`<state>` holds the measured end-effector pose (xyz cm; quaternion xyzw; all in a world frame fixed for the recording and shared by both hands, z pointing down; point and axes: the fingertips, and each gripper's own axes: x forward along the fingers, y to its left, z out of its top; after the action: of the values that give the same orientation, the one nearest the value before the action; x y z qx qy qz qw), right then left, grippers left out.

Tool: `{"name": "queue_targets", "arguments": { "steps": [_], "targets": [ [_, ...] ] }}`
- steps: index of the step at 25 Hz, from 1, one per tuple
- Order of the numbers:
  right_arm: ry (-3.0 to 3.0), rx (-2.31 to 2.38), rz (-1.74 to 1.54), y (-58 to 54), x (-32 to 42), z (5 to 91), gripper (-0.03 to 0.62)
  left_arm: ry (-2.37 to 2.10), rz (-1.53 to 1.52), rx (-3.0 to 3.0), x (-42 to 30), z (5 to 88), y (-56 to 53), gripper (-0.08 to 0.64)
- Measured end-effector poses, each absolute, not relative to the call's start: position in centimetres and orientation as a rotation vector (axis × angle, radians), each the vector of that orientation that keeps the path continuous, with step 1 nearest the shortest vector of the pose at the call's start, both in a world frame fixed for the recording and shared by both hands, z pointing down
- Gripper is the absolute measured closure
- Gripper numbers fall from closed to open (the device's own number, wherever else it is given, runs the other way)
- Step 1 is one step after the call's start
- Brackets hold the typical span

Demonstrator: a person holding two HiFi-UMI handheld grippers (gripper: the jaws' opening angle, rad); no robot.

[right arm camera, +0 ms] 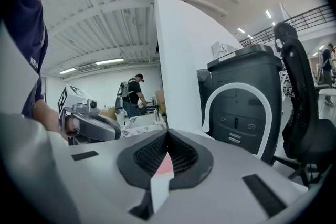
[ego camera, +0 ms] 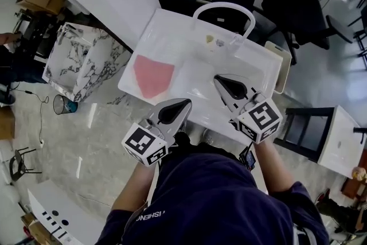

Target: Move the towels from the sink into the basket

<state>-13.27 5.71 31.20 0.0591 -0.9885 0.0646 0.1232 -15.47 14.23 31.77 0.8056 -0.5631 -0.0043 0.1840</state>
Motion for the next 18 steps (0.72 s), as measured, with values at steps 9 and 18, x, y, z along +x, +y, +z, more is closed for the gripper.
{"name": "queue_targets", "arguments": {
  "steps": [9, 18],
  "targets": [
    [-2.821, 0.103, 0.244, 7.7, -17.9, 35.0, 0.584, -1.630, -0.032, 2.205, -20.1, 33.2, 16.1, 0.557],
    [-2.720, 0.092, 0.307, 9.7, -25.4, 40.7, 0.584, -1.645, -0.027, 2.097, -28.7, 36.3, 19.0, 0.557]
  ]
}}
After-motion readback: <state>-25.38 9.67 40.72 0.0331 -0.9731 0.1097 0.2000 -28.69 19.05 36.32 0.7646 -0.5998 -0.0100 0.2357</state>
